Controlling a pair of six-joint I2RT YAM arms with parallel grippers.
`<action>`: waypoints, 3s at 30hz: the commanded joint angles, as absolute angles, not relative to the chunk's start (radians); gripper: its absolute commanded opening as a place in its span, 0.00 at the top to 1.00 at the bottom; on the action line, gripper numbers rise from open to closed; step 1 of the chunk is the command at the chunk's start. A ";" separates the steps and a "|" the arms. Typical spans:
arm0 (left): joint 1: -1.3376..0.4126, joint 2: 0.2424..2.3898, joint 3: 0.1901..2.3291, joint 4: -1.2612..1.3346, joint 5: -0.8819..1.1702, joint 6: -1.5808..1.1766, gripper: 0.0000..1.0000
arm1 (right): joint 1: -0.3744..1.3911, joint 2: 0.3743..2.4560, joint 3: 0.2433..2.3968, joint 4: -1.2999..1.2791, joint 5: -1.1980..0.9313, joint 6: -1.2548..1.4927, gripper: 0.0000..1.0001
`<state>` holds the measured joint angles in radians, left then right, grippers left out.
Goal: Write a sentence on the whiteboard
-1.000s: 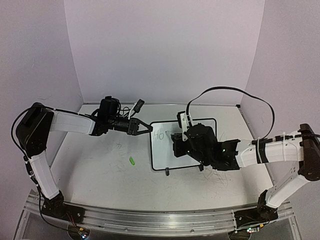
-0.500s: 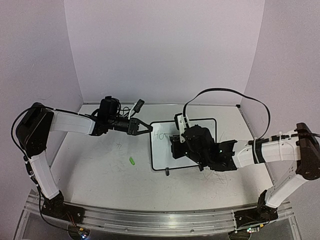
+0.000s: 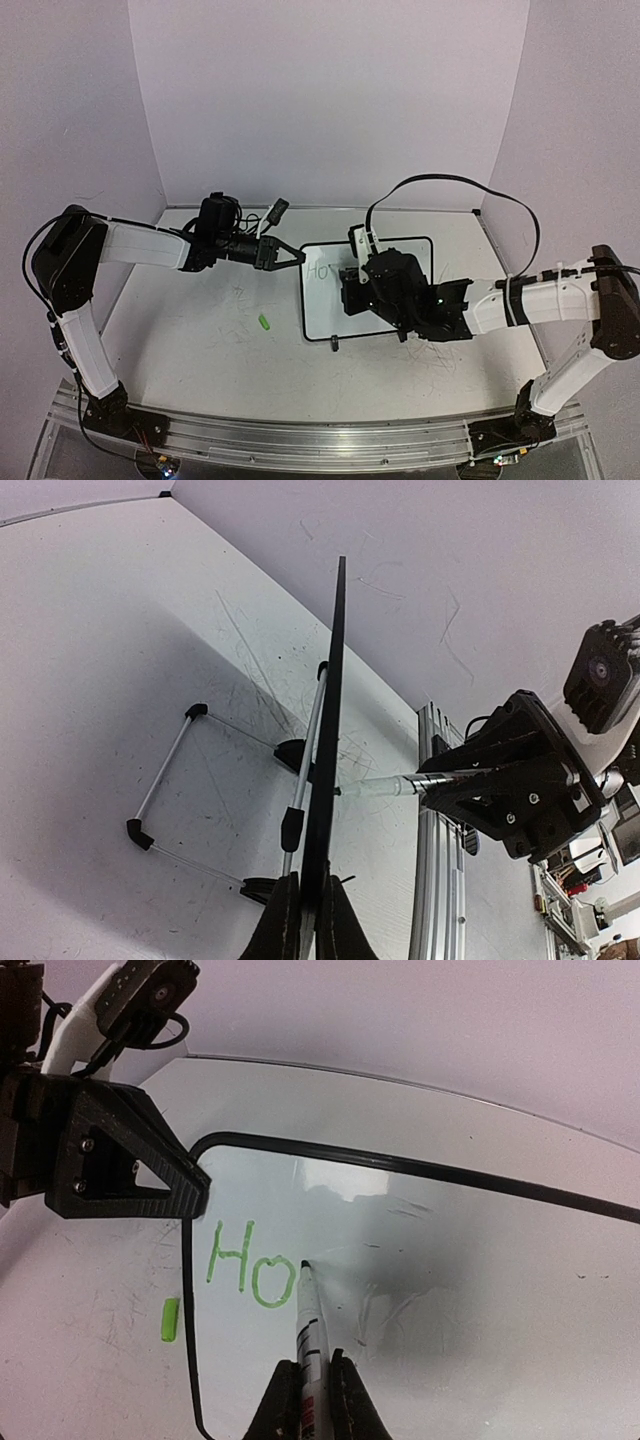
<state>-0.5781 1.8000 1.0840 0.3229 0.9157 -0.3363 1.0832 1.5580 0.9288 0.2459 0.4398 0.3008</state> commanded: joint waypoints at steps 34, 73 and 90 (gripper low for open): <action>-0.586 1.748 1.083 0.339 0.958 -0.347 1.00 | 1.130 1.557 0.880 0.202 0.444 0.438 1.00; -0.588 1.750 1.084 0.339 0.960 -0.346 1.00 | 1.071 1.558 0.966 0.258 0.430 0.337 1.00; -0.588 1.750 1.083 0.339 0.959 -0.347 1.00 | 1.071 1.543 0.942 0.205 0.494 0.389 1.00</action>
